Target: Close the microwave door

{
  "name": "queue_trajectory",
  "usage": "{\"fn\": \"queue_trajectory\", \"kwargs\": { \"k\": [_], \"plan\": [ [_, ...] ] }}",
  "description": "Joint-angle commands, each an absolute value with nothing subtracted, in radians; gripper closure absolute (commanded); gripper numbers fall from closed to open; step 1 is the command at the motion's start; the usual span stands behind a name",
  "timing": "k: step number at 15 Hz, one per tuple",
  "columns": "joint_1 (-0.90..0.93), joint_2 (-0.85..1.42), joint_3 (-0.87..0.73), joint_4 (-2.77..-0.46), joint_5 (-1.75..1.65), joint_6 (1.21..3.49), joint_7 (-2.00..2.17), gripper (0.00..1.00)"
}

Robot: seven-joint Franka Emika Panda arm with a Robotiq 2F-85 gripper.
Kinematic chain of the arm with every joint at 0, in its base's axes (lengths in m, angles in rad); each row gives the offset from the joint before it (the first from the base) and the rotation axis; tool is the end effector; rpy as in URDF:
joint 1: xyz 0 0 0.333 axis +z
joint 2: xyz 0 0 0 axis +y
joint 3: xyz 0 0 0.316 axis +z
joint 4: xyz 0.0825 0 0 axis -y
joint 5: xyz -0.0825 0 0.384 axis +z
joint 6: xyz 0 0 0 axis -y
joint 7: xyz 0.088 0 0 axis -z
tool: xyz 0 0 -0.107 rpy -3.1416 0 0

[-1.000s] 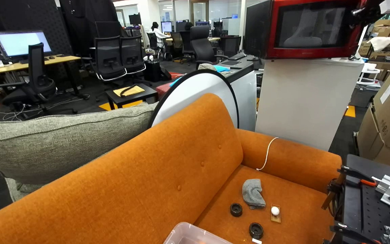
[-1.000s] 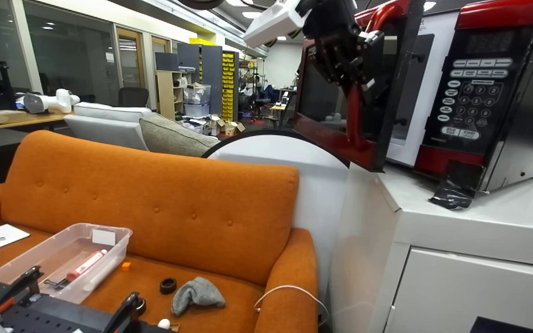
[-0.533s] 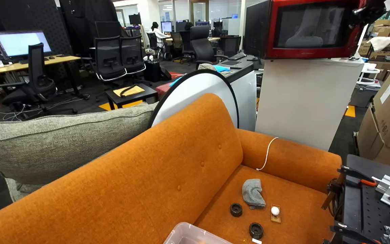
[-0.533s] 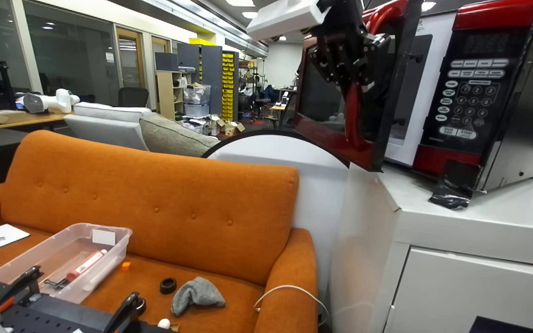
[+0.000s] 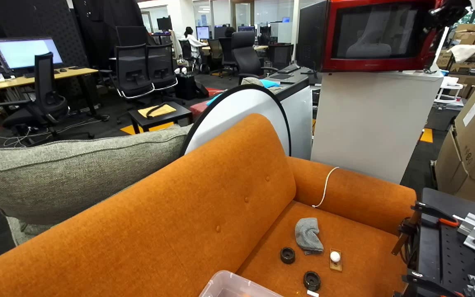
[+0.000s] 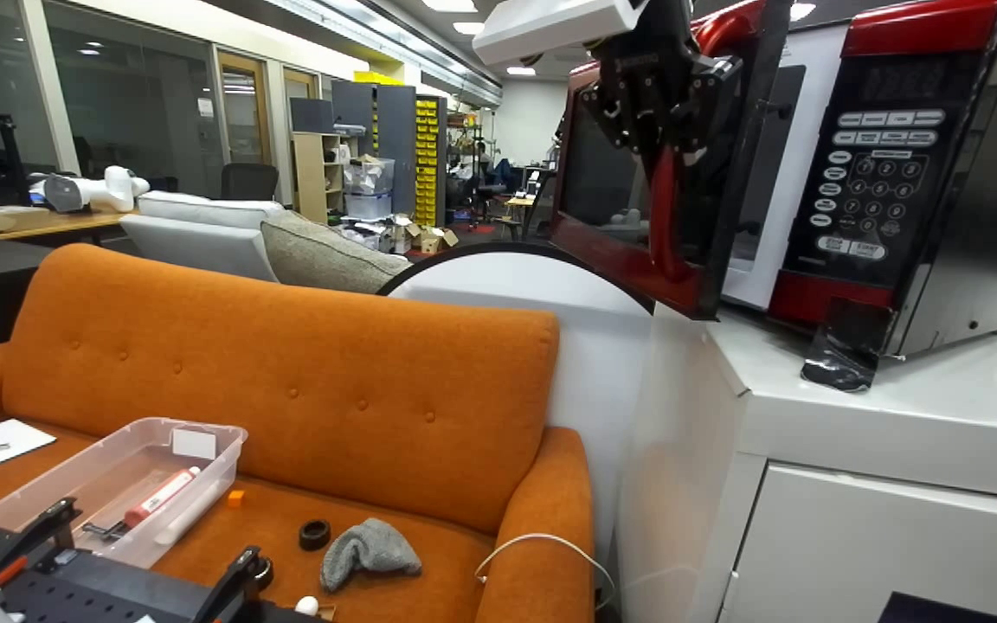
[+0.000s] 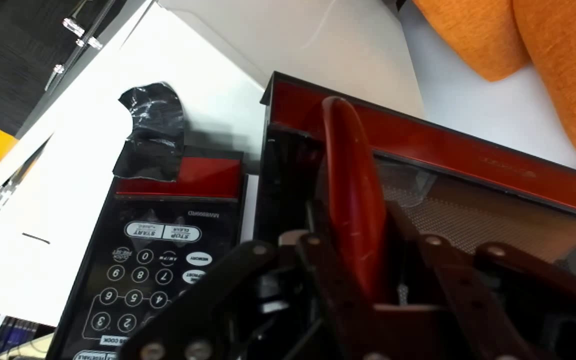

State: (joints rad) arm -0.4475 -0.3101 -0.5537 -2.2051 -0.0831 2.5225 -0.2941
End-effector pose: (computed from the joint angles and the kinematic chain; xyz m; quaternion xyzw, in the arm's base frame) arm 0.2588 -0.4488 0.5547 0.9016 -0.3193 0.2583 0.1359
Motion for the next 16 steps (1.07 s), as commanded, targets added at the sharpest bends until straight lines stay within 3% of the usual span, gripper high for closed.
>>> {"fn": "queue_trajectory", "kwargs": {
  "k": [1, 16],
  "plan": [
    [-0.437, -0.265, -0.566, -2.157, -0.073, 2.533, -0.317, 0.92],
    [-0.418, -0.164, -0.591, -2.065, 0.028, 2.529, -0.381, 0.92]
  ]
}}
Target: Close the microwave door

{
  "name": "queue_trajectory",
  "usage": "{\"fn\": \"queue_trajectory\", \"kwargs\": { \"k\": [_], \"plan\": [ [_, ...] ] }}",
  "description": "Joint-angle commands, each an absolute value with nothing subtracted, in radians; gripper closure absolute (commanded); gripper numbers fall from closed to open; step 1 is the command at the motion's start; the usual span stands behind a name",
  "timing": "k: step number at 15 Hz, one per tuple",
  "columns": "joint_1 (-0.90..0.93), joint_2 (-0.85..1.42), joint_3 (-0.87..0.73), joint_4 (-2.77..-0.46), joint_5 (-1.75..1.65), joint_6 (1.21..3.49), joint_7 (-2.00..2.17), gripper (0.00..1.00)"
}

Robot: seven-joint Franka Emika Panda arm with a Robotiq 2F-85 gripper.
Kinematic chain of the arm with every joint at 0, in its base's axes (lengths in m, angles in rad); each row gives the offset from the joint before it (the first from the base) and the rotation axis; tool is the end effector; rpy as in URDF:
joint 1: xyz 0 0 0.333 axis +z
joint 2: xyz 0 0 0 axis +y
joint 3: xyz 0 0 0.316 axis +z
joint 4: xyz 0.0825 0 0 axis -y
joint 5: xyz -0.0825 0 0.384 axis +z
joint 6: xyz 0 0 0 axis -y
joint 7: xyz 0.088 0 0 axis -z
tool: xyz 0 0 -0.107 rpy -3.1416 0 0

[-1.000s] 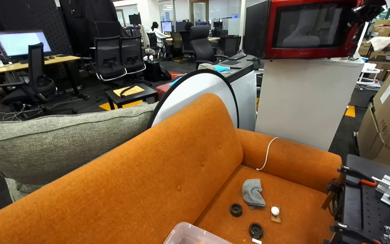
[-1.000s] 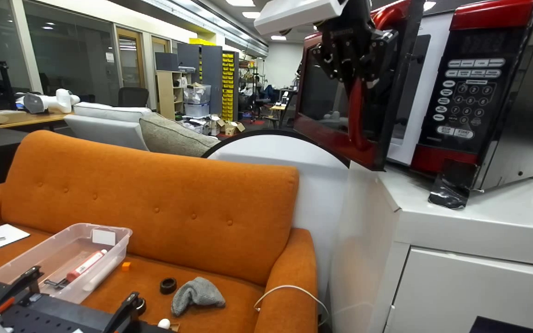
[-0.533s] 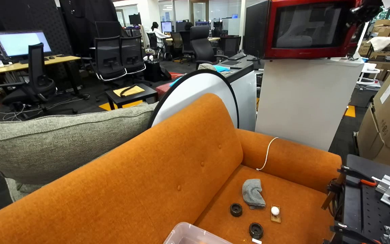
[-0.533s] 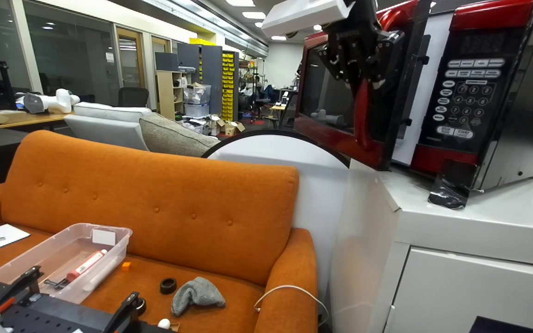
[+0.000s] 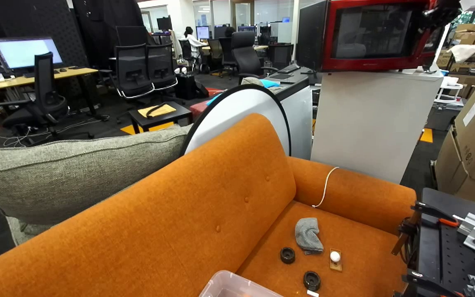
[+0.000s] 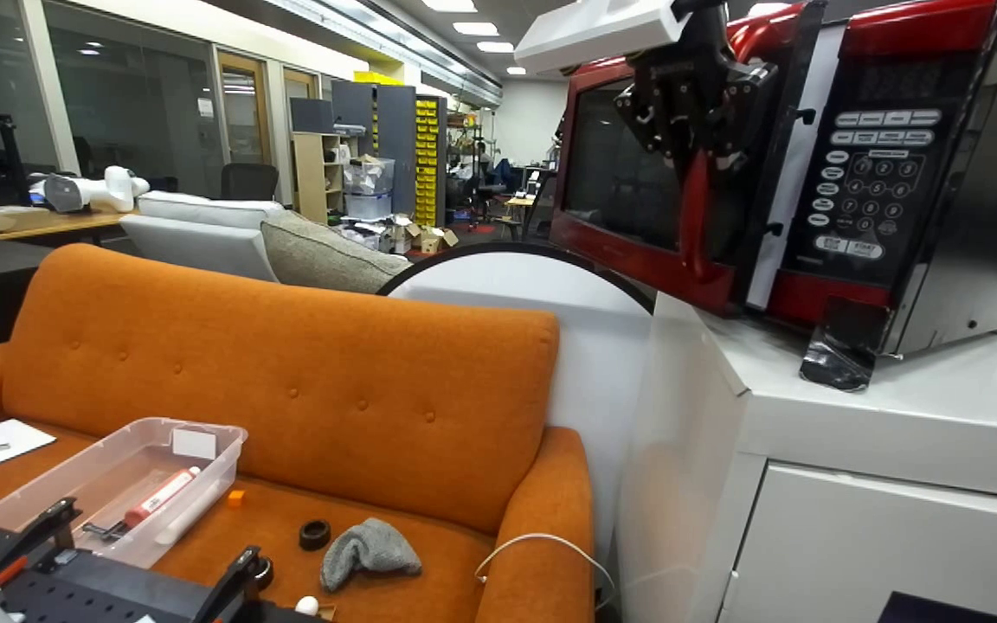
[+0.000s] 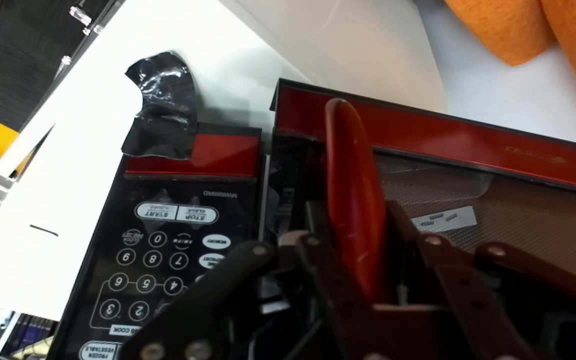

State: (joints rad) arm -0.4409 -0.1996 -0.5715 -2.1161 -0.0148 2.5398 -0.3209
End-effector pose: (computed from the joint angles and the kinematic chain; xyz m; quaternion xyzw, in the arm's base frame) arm 0.2750 -0.4752 0.5529 0.8966 -0.3301 0.2580 0.1433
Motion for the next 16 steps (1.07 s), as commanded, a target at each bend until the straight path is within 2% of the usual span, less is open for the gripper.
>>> {"fn": "queue_trajectory", "kwargs": {
  "k": [1, 16],
  "plan": [
    [-0.418, -0.157, -0.593, -2.058, 0.038, 2.530, -0.390, 0.92],
    [-0.445, -0.037, -0.597, -1.971, 0.088, 2.551, -0.398, 0.92]
  ]
}}
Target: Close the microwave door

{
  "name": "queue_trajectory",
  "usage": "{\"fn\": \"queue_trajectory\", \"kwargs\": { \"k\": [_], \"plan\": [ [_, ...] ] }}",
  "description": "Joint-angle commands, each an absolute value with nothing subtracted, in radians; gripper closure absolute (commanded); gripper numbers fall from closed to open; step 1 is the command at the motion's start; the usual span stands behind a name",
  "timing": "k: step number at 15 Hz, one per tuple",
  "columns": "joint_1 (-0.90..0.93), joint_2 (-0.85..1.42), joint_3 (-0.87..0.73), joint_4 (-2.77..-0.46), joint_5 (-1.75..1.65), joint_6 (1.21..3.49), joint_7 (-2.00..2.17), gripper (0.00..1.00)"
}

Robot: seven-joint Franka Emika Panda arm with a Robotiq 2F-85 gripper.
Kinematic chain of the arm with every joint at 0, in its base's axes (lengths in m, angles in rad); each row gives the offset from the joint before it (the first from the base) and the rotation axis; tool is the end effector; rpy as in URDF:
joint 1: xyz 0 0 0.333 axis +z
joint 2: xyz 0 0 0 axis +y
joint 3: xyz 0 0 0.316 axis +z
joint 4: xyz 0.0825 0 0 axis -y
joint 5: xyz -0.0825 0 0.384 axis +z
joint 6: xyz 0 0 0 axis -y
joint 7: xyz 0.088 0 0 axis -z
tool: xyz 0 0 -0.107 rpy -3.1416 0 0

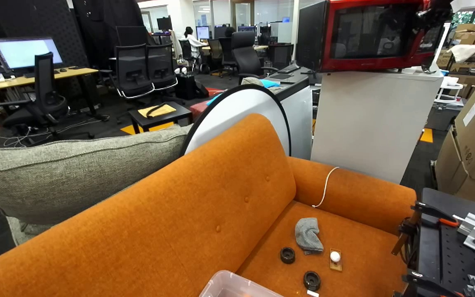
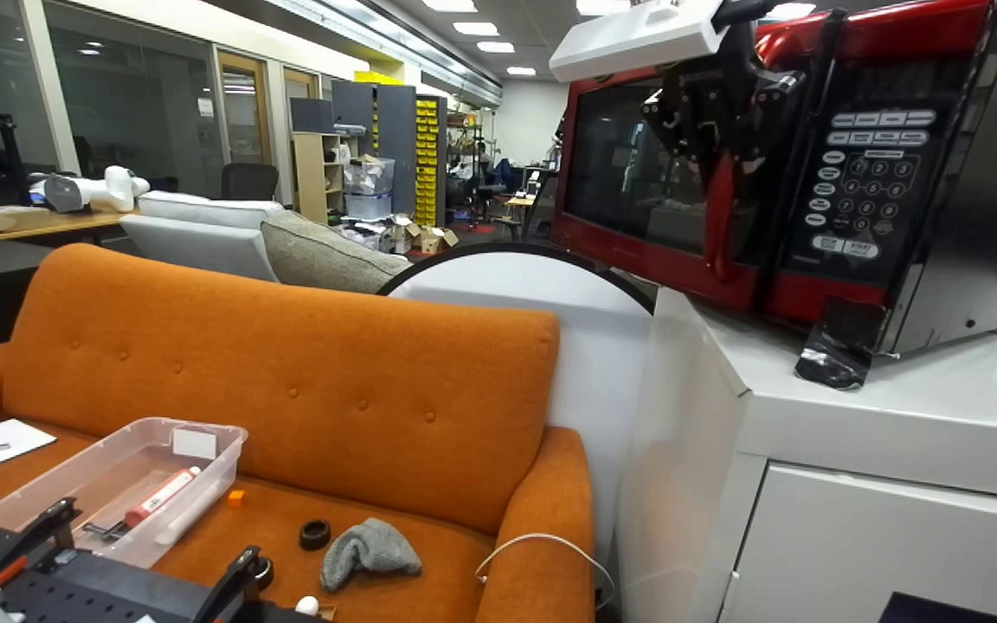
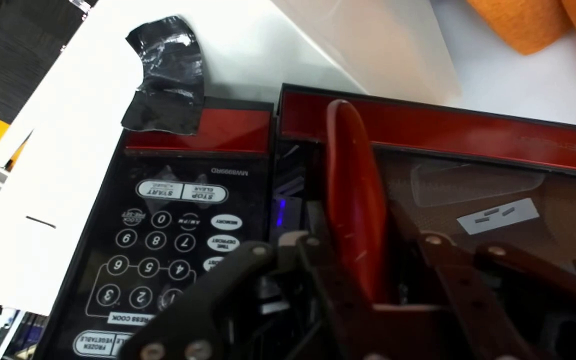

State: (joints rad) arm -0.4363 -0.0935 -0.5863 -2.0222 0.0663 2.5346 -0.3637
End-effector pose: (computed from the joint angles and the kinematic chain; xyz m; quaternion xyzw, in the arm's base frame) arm 0.2919 -0.4989 0.5509 0.8951 -0.3347 0.2557 0.1461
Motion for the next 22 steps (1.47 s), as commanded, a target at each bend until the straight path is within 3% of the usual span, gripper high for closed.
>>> {"fn": "queue_trajectory", "kwargs": {
  "k": [1, 2, 3, 13, 14, 22],
  "plan": [
    [-0.445, -0.038, -0.597, -1.972, 0.089, 2.551, -0.401, 0.92],
    [-0.444, -0.043, -0.598, -1.974, 0.094, 2.549, -0.409, 0.92],
    [-0.442, -0.093, -0.581, -2.019, 0.069, 2.530, -0.367, 0.69],
    [-0.442, -0.093, -0.582, -2.020, 0.074, 2.530, -0.373, 0.69],
    [-0.442, -0.093, -0.582, -2.020, 0.074, 2.530, -0.374, 0.92],
    [-0.444, -0.007, -0.591, -1.968, 0.104, 2.573, -0.357, 0.92]
  ]
}}
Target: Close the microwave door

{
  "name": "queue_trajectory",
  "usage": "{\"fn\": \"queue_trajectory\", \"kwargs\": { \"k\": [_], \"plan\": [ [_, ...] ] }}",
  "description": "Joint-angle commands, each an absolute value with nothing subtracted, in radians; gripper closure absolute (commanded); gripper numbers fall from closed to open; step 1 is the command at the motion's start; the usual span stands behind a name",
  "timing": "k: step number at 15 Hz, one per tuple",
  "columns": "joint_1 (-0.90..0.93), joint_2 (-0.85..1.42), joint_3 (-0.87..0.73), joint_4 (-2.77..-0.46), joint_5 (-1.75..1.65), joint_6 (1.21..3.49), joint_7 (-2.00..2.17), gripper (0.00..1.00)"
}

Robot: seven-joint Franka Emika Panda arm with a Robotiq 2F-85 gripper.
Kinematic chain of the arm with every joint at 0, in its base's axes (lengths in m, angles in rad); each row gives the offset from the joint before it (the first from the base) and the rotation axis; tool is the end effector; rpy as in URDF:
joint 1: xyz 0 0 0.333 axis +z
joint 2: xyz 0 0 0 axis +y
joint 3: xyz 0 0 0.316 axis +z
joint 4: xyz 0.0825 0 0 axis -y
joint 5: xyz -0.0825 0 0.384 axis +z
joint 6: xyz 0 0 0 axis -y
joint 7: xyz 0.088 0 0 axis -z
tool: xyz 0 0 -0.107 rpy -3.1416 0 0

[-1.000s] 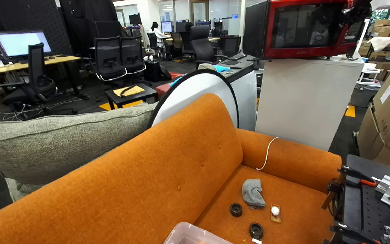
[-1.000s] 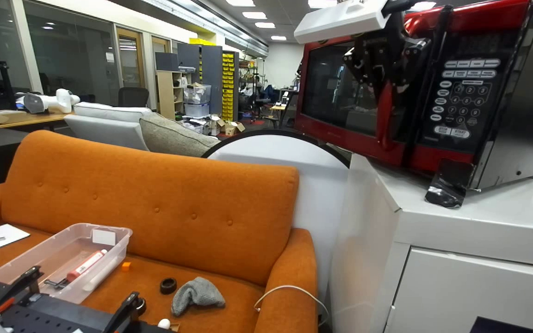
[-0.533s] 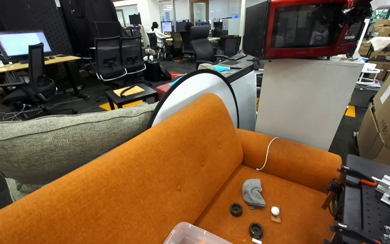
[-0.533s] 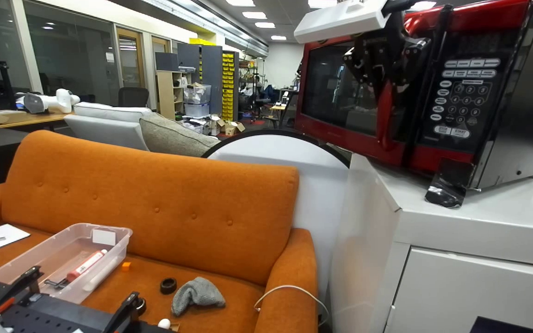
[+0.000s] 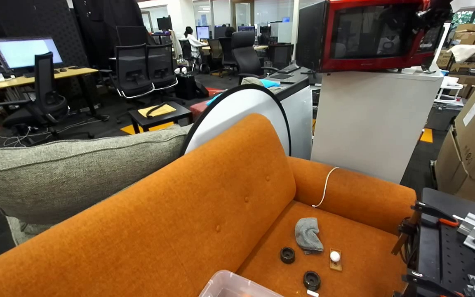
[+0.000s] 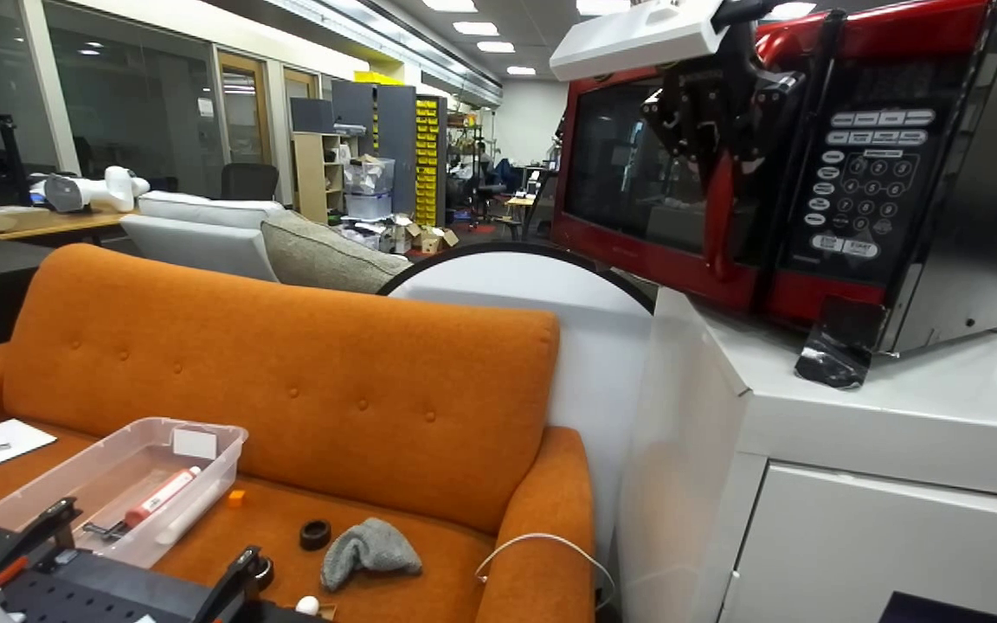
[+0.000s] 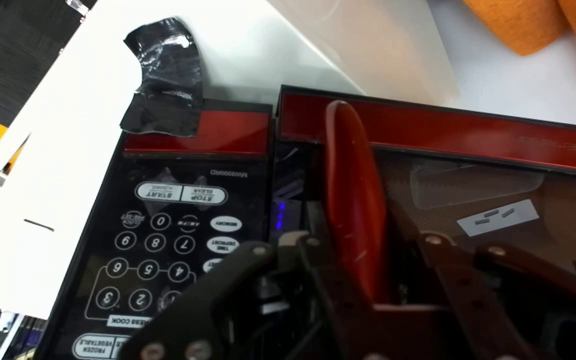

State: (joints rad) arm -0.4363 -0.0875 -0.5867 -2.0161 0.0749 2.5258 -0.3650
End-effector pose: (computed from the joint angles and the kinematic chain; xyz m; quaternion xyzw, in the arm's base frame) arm 0.2930 -0.4999 0.5501 0.8955 -0.3365 0.2539 0.1425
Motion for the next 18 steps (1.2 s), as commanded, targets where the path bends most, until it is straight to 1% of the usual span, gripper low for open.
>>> {"fn": "queue_trajectory", "kwargs": {
  "k": [1, 7, 13, 14, 15, 16, 17, 18],
  "plan": [
    [-0.444, 0.009, -0.592, -1.958, 0.114, 2.574, -0.355, 0.92],
    [-0.468, 0.133, -0.577, -1.864, 0.169, 2.595, -0.337, 0.92],
    [-0.492, 0.144, -0.560, -1.840, 0.195, 2.575, -0.327, 0.92],
    [-0.492, 0.136, -0.559, -1.845, 0.197, 2.571, -0.331, 0.79],
    [-0.493, 0.124, -0.560, -1.852, 0.190, 2.565, -0.335, 0.79],
    [-0.492, 0.114, -0.560, -1.858, 0.184, 2.553, -0.342, 0.67],
    [-0.492, 0.096, -0.560, -1.868, 0.167, 2.529, -0.359, 0.43],
    [-0.492, 0.085, -0.560, -1.878, 0.151, 2.516, -0.366, 0.42]
  ]
}}
